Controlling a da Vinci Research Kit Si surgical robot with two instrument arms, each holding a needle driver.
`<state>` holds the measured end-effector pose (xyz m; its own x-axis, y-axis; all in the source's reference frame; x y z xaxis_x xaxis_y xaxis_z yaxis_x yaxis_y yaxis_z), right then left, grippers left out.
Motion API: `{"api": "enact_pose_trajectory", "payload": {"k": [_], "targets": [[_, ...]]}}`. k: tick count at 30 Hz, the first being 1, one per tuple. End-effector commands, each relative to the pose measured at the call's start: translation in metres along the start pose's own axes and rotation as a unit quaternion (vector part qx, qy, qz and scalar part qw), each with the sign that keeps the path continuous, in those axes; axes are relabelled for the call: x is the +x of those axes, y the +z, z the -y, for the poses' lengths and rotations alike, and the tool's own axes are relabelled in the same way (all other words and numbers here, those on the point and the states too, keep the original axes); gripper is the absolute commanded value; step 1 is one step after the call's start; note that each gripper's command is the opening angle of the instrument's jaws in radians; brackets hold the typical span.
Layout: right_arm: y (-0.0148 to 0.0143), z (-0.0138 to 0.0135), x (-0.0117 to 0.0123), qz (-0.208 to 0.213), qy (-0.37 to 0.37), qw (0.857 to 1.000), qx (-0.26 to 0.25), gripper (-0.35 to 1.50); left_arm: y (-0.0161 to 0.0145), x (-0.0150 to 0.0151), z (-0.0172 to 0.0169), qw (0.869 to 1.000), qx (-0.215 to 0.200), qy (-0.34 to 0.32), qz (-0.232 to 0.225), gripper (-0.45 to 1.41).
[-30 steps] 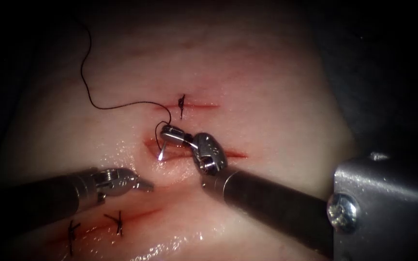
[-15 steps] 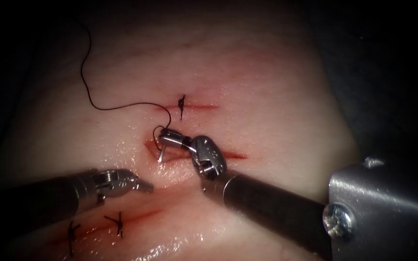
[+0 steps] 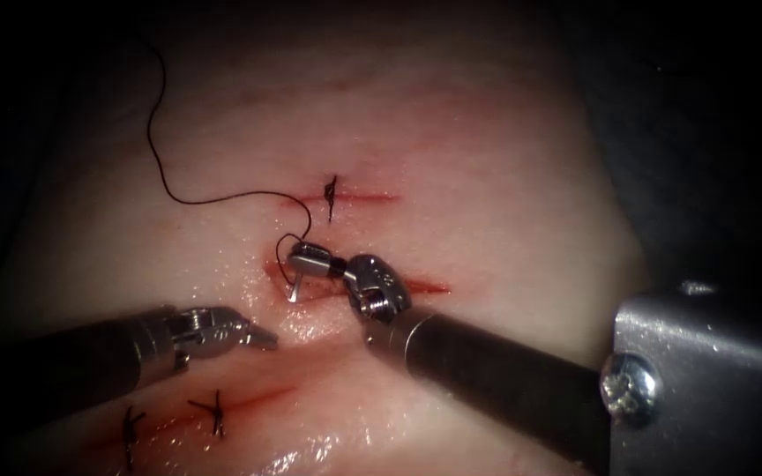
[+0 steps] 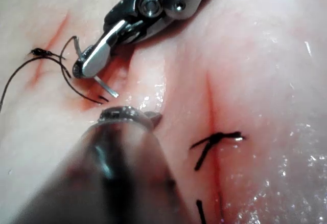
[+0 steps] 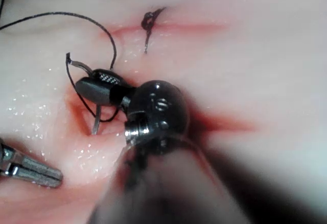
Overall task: Wound Closure
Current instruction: Throw the needle through the bottom of the incision using the right needle driver.
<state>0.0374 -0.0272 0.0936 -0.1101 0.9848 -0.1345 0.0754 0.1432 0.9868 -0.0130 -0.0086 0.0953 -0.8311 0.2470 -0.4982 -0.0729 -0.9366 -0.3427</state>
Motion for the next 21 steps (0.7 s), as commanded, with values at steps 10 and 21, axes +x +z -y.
{"api": "enact_pose_trajectory", "payload": {"k": [10, 21], "targets": [[0.0014, -0.0012, 0.0021, -0.026, 0.098, 0.995, 0.018, -0.35, -0.0003, -0.0005, -0.0009, 1.000, 0.000, 0.002, 0.003, -0.42], [0.0020, -0.0009, 0.0020, -0.037, 0.232, 0.971, 0.045, -0.35, -0.0003, -0.0003, -0.0016, 1.000, 0.002, -0.001, 0.004, -0.45]]}}
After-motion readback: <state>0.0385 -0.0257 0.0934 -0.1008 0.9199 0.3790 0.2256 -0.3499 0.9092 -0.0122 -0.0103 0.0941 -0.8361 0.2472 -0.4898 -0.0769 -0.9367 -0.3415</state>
